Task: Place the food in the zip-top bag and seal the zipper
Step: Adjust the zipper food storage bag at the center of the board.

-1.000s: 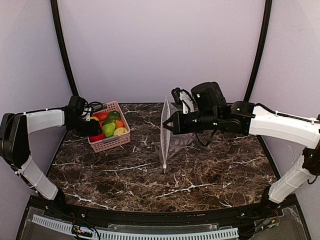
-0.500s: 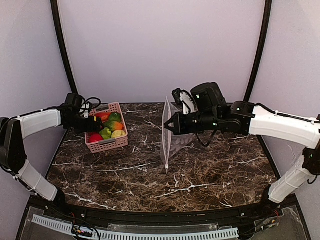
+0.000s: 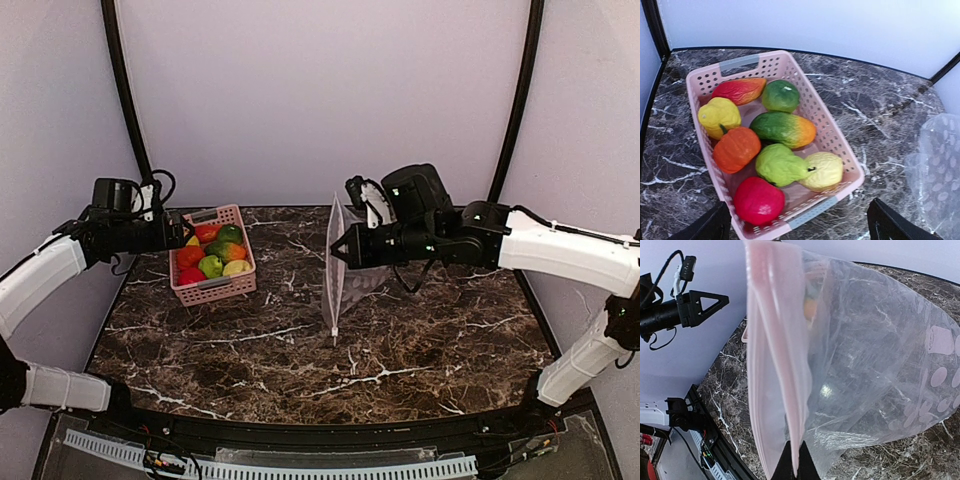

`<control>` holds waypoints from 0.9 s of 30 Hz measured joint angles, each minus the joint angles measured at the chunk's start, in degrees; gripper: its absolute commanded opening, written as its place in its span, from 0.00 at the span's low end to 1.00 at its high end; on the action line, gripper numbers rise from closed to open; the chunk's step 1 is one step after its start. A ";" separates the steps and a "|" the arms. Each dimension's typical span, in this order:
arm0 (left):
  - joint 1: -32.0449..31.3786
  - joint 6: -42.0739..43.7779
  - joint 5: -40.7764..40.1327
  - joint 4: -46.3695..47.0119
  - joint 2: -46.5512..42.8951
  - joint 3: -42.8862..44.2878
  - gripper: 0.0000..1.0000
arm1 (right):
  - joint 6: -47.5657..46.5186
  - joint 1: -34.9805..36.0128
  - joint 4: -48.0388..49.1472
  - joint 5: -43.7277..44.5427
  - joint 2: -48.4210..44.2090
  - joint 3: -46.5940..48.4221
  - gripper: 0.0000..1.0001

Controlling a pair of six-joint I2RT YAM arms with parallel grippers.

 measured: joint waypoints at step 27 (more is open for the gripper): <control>-40.96 -21.86 8.90 19.87 -3.96 -5.14 0.84 | -0.20 0.00 -0.33 1.31 -0.76 0.87 0.00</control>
